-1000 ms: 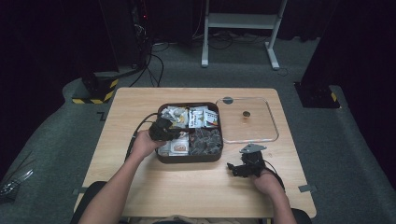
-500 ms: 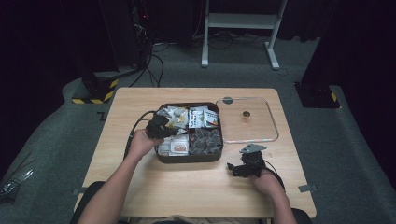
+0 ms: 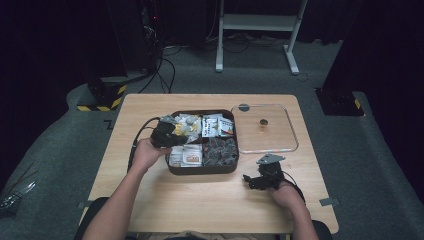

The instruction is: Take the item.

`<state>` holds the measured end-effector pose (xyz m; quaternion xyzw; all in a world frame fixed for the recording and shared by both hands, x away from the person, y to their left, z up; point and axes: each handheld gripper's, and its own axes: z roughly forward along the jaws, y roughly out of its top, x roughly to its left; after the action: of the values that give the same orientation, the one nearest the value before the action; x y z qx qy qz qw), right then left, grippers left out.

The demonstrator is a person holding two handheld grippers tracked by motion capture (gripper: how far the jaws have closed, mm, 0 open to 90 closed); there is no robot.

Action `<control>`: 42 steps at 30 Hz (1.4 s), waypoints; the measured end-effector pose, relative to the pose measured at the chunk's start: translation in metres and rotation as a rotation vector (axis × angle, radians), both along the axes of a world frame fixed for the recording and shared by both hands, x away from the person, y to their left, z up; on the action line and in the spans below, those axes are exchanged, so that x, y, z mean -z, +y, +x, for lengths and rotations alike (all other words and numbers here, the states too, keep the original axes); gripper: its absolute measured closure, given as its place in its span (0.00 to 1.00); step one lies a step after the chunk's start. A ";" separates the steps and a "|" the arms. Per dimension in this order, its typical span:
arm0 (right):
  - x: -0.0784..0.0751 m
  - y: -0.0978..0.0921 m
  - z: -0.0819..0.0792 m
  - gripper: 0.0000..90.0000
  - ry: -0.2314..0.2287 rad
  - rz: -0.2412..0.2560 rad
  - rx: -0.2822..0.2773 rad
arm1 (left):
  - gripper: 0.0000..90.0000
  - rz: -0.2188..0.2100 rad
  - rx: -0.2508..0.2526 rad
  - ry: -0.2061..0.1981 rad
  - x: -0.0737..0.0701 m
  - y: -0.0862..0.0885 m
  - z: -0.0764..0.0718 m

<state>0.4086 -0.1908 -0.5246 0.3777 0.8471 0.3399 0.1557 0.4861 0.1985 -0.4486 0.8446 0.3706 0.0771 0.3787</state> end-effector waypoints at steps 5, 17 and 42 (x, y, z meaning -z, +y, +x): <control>0.000 0.000 0.001 0.09 0.000 -0.002 -0.010 | 0.98 -0.013 -0.006 -0.005 -0.005 0.008 -0.005; 0.000 0.000 0.004 0.09 0.002 -0.001 -0.022 | 0.98 -0.052 -0.064 -0.019 -0.017 0.037 -0.012; 0.000 0.001 0.009 0.09 0.001 0.000 -0.031 | 0.98 -0.033 -0.174 -0.007 -0.018 0.084 -0.021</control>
<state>0.4172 -0.1895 -0.5246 0.3646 0.8529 0.3422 0.1501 0.4654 0.2823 -0.4303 0.8025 0.4424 0.1065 0.3859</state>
